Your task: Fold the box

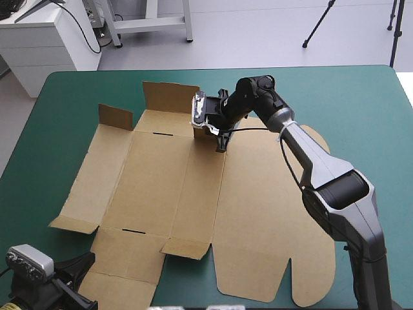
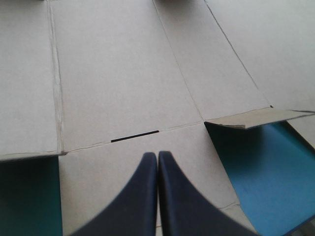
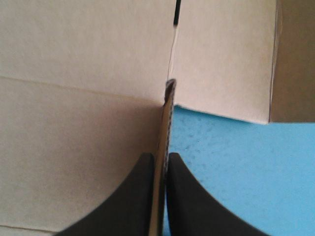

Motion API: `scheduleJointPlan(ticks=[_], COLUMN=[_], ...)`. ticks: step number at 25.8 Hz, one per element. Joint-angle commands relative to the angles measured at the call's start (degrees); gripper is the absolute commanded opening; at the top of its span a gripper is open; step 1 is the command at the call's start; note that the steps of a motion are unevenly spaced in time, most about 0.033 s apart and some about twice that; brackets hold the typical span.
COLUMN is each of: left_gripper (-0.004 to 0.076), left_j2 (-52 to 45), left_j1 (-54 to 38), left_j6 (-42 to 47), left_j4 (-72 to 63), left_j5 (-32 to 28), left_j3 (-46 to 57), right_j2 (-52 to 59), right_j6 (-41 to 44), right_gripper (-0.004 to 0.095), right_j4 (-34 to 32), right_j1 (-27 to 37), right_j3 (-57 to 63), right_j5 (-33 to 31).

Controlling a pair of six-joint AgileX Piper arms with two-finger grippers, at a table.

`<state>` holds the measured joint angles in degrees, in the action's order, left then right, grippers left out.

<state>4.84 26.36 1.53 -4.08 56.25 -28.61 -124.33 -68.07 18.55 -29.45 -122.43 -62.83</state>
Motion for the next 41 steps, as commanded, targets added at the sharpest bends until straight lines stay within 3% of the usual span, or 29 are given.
scheduleJointPlan(ticks=[1, 4, 5, 18, 22, 25, 28, 36, 41], left_gripper=[-0.0010, -0.0010, -0.0010, -0.0010, -0.0010, -0.0010, -0.0010, -0.0010, -0.0010], left_j2=[1.4, 1.4, 1.4, 1.4, 1.4, 1.4, 1.4, 1.4, 1.4], left_j1=[0.3, 0.3, 0.3, 0.3, 0.3, 0.3, 0.3, 0.3, 0.3], left_j6=[0.4, 0.3, 0.3, 0.4, 0.4, 0.4, 0.4, 0.4, 0.4], left_j4=[-0.5, -0.6, -0.6, -0.6, -0.6, -0.6, -0.6, -0.6, -0.5], left_j5=[-4.0, -4.0, -4.0, -4.0, -4.0, -4.0, -4.0, -4.0, -4.0], left_j3=[-1.4, -1.4, -1.4, -1.4, -1.4, -1.4, -1.4, -1.4, -1.4], right_j2=[3.4, 3.4, 3.4, 8.0, 13.6, 17.0, 18.6, 22.3, 25.0], right_j6=[-0.9, 0.4, 0.7, 7.6, 15.4, 20.4, 25.7, 42.0, 46.4], right_gripper=[0.0269, 0.0489, 0.0510, 0.0516, 0.0361, 0.0129, -0.0023, -0.0021, -0.0021], right_j4=[2.4, 2.4, 2.4, 0.2, -7.6, -9.7, -12.0, -13.8, -13.7], right_j1=[0.2, 0.2, 0.2, 0.2, 0.3, 0.8, 1.4, 6.5, 11.1], right_j3=[-2.0, -2.0, -2.0, -2.0, -2.0, -2.0, -2.0, -2.0, -1.6], right_j5=[0.4, 1.7, 1.9, 0.7, 0.1, -0.6, -1.8, -5.9, -8.6])
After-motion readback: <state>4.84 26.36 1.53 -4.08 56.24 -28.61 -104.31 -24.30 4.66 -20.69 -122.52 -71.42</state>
